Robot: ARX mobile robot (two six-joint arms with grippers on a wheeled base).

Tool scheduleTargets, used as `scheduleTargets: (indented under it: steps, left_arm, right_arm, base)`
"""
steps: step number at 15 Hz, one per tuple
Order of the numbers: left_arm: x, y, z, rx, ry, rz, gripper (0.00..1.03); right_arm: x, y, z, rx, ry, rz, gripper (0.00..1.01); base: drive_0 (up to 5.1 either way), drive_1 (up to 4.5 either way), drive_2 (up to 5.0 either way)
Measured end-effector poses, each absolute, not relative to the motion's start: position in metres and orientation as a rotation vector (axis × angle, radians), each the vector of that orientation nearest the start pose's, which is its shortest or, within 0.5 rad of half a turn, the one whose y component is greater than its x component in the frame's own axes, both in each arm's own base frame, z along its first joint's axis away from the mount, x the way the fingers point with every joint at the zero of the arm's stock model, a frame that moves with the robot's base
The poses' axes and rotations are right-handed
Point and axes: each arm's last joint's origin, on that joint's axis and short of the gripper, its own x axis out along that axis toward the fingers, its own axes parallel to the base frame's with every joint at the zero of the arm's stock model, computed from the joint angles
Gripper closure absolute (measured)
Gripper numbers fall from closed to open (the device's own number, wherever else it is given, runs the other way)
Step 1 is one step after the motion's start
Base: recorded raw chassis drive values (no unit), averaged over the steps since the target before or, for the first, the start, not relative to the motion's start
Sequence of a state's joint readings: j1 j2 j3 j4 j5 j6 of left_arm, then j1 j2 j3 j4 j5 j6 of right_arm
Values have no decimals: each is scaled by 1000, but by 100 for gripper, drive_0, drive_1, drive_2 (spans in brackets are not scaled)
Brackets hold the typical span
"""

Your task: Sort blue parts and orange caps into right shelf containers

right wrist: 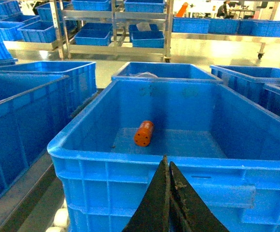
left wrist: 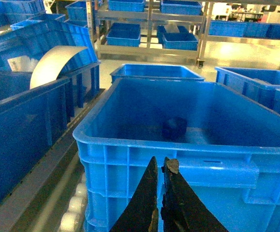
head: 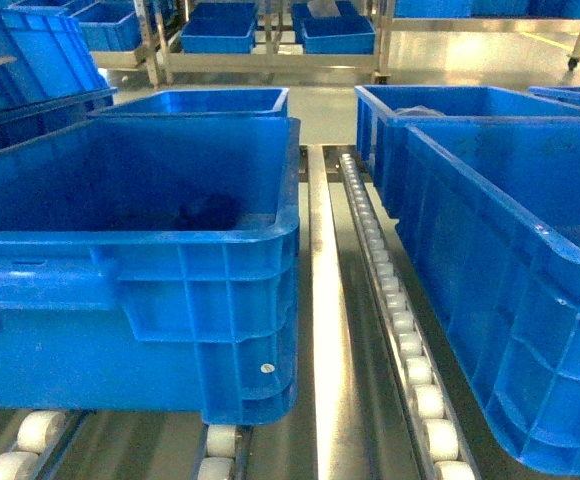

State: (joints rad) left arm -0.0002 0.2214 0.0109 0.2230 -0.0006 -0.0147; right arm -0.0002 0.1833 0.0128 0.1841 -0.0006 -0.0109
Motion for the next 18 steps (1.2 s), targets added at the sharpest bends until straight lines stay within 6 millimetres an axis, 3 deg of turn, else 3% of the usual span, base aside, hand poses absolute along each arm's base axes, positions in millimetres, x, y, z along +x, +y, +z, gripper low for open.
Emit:
scheduleTargets:
  steps: [2, 3, 5, 8, 9, 11, 13, 14, 15, 18]
  left_arm:
    - [109, 0, 170, -15, -11, 0, 101]
    - [108, 0, 170, -15, -13, 0, 101]
    - [97, 0, 167, -14, -7, 0, 101]
    - [98, 0, 166, -11, 2, 0, 101]
    - [98, 0, 166, -11, 2, 0, 92]
    - [98, 0, 166, -11, 2, 0, 65]
    - [98, 0, 166, -11, 2, 0, 36]
    - [98, 0, 166, -11, 2, 0, 26]
    - [98, 0, 166, -11, 2, 0, 6]
    - [98, 0, 166, -10, 2, 0, 5]
  right_arm:
    - [102, 0, 164, -11, 41, 5, 100]
    - [97, 0, 168, -11, -17, 1, 100]
    - [97, 0, 167, -11, 2, 0, 100]
    - [97, 0, 167, -10, -4, 0, 100]
    - [97, 0, 167, -10, -4, 0, 91]
    - [97, 0, 167, -10, -4, 0, 66]
    - [97, 0, 167, -10, -4, 0, 34]
    - [97, 0, 167, -10, -4, 0, 23]
    - [97, 0, 167, -10, -4, 0, 5]
    - [97, 0, 167, -10, -4, 0, 3]
  base:
    - [0, 0, 0]
    - [0, 0, 0]
    - [0, 0, 0]
    - [0, 0, 0]
    - [0, 0, 0]
    - [0, 0, 0]
    - [0, 0, 0]
    - [0, 0, 0]
    - [0, 0, 0]
    - [0, 0, 0]
